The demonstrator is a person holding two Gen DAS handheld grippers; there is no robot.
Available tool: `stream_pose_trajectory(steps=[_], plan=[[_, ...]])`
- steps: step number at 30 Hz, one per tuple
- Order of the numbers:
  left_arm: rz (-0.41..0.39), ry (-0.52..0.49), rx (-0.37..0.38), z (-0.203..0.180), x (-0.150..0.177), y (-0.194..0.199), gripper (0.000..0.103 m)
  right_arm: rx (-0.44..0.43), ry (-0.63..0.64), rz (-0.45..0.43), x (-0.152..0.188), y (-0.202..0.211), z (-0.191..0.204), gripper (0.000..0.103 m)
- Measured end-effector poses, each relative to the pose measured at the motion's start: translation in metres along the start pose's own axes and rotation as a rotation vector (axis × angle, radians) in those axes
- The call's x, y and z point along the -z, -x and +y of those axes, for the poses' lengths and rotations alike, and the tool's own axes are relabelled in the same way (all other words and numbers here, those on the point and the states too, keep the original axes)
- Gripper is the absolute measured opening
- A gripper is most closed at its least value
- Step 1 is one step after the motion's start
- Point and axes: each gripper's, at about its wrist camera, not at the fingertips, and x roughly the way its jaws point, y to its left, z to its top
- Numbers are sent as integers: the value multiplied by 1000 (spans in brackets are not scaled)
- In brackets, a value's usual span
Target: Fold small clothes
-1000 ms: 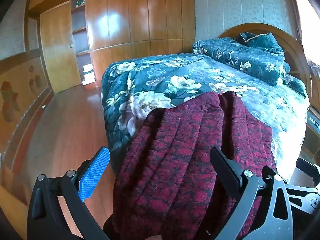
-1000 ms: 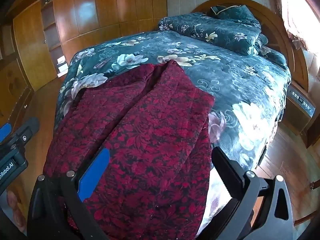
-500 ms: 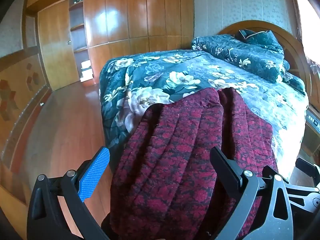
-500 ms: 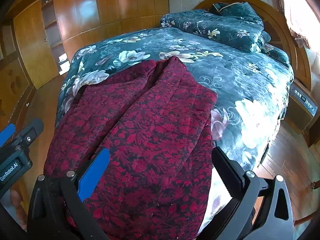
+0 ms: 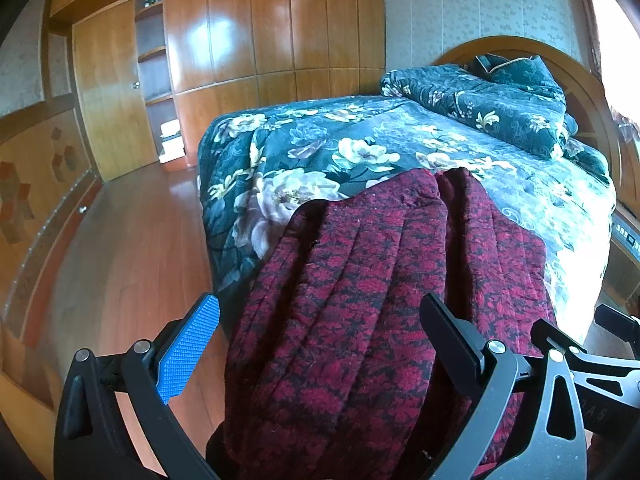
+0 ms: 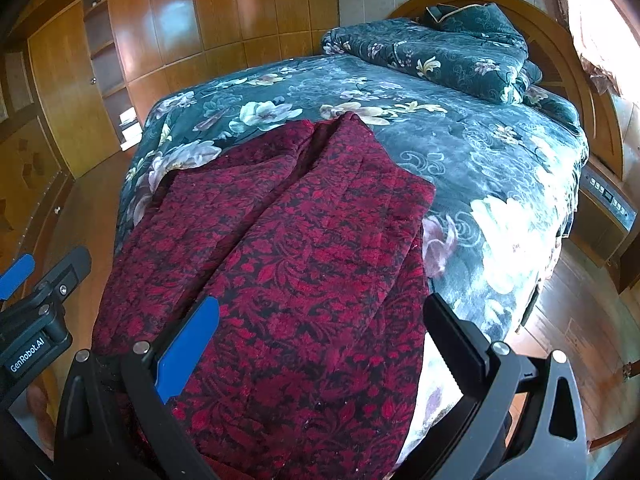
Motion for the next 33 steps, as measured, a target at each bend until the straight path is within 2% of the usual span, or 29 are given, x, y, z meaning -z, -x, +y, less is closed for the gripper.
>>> stream_pose_trajectory(steps=[33], plan=[[22, -25, 10, 5, 7, 1, 99, -47, -52, 12, 2, 5, -13, 101]])
